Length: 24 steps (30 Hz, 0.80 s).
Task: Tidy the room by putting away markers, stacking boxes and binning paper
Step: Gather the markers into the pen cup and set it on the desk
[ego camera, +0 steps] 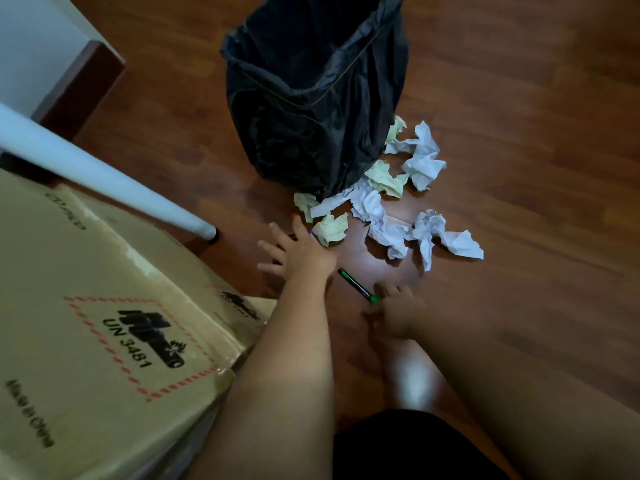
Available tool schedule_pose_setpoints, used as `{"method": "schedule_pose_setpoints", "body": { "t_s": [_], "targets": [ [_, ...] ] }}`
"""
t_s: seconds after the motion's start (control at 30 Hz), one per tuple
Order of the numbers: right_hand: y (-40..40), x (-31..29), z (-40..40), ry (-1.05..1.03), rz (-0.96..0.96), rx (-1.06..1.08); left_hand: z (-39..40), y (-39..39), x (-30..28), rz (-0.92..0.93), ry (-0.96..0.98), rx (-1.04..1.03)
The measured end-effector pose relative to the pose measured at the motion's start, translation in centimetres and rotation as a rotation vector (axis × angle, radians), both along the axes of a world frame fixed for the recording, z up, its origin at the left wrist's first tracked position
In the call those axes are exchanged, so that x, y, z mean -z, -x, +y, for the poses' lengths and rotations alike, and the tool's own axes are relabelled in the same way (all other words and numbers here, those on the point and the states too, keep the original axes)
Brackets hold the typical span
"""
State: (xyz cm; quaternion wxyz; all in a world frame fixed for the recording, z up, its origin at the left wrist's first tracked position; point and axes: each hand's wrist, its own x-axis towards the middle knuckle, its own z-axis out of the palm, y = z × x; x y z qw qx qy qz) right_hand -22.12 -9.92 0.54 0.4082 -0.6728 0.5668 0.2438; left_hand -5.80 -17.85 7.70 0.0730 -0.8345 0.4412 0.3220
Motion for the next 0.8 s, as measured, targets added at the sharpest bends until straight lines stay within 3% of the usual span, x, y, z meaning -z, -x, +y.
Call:
{"method": "schedule_pose_setpoints", "body": {
  "t_s": [0.1,0.3,0.43,0.53,0.7,0.8],
  "targets": [
    [0.2,0.9,1.8,0.029,0.06,-0.027,0.8,-1.1,1.3,-0.005,-0.115,0.015],
    [2.1,1.2,3.1,0.116,0.169,0.017,3.5,-0.3,2.7,0.06,0.117,0.092],
    [6.0,0.8,4.6,0.149,0.189,0.153,6.0,1.4,3.4,0.186,0.212,0.372],
    [8.6,-0.5,4.9,0.17,0.057,0.456,6.7,1.7,4.0,0.322,0.269,0.495],
    [11.0,-6.3,3.5,0.537,-0.343,1.006,6.1,2.5,4.4,0.486,0.348,0.456],
    [10.8,-10.0,1.2,0.717,-0.579,1.085,5.9,3.9,3.8,0.584,0.358,0.464]
  ]
}}
